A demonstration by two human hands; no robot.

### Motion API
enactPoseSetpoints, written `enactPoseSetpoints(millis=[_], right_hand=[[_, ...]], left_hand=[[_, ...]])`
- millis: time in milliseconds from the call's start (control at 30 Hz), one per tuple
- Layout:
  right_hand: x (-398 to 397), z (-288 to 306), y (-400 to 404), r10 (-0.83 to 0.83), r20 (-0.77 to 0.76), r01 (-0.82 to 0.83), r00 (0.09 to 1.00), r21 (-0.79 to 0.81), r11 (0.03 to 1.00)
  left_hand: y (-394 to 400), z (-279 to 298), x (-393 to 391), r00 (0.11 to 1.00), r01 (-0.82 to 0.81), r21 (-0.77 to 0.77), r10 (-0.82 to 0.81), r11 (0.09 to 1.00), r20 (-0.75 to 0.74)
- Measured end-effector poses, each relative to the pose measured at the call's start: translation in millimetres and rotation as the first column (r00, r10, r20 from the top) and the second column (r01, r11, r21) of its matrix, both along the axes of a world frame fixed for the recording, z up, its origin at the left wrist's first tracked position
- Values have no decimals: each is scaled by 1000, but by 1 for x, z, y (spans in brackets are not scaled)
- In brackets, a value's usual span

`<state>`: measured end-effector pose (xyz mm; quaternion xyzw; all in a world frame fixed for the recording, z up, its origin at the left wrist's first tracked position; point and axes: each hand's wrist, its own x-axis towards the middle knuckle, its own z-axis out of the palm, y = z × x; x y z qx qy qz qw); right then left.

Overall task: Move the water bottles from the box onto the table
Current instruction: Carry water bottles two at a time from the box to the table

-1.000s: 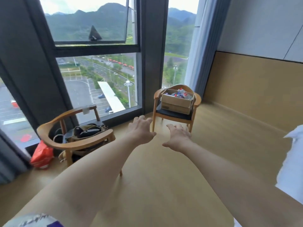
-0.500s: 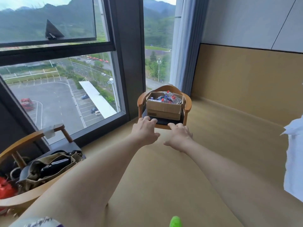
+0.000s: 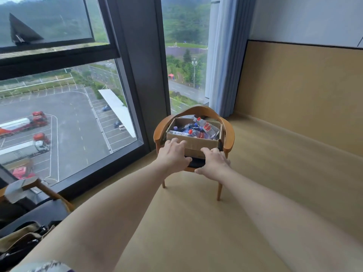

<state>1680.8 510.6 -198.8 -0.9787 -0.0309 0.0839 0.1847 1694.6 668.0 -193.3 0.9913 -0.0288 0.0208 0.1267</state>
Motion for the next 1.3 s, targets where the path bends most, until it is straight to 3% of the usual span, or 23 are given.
enactPoseSetpoints(millis=[433, 700, 967, 1133, 1300], right_hand=[[237, -58, -6, -96, -76, 93, 992, -40, 995], [385, -54, -6, -187, -112, 181, 976, -59, 982], [470, -93, -15, -233, -219, 224, 947, -68, 972], [528, -130, -26, -207, -312, 184, 927, -100, 978], [594, -162, -45, -166, -364, 175, 916, -10, 985]], left_hand=[[-3, -46, 260, 992, 113, 19, -112, 993, -66], [17, -41, 421, 976, 165, 10, -162, 986, -145], [-4, -93, 510, 951, 219, -15, -216, 976, -223], [-18, -141, 560, 945, 139, -81, -157, 987, -288], [-33, -192, 595, 892, 1, -136, -63, 991, -448]])
